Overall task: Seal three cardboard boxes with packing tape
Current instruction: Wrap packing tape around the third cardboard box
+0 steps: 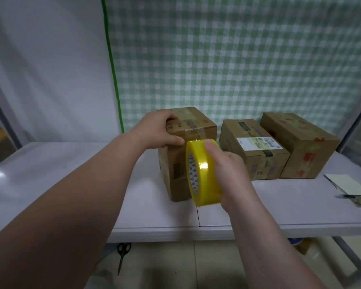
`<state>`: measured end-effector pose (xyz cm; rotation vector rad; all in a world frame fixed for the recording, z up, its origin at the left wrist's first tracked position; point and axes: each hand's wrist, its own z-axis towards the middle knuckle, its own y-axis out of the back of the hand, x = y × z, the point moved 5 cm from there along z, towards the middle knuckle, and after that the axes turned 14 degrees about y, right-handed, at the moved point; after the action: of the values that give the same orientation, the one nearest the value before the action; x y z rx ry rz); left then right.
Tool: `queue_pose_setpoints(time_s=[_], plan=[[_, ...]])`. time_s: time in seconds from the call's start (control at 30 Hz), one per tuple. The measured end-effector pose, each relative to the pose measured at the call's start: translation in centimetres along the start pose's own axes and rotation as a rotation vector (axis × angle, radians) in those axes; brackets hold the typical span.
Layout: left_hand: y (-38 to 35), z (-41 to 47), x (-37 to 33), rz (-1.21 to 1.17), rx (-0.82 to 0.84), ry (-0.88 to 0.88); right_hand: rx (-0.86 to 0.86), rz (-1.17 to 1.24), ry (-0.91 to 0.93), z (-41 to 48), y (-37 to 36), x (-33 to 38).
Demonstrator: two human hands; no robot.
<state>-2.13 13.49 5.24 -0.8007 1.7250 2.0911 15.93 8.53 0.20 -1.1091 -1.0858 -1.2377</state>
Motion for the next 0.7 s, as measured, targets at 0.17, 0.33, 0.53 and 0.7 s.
queue_pose_setpoints(time_s=[0.17,0.33,0.53,0.7], plan=[[1.0,2.3,1.0,-0.130,0.061,0.070,0.043,-0.046,0.021,2.8,-1.0,1.7],[2.0,5.5,2.3,-0.234,0.068,0.147,0.132,-0.044,0.000,6.2,-3.3,3.4],[2.1,9.8,3.5,-0.292,0.079,0.194,0.157,-0.002,0.002,10.6,-4.8,4.2],[2.1,12.7,4.7,-0.304,0.100,0.231,0.195,0.041,0.028,13.1,-6.0,4.3]])
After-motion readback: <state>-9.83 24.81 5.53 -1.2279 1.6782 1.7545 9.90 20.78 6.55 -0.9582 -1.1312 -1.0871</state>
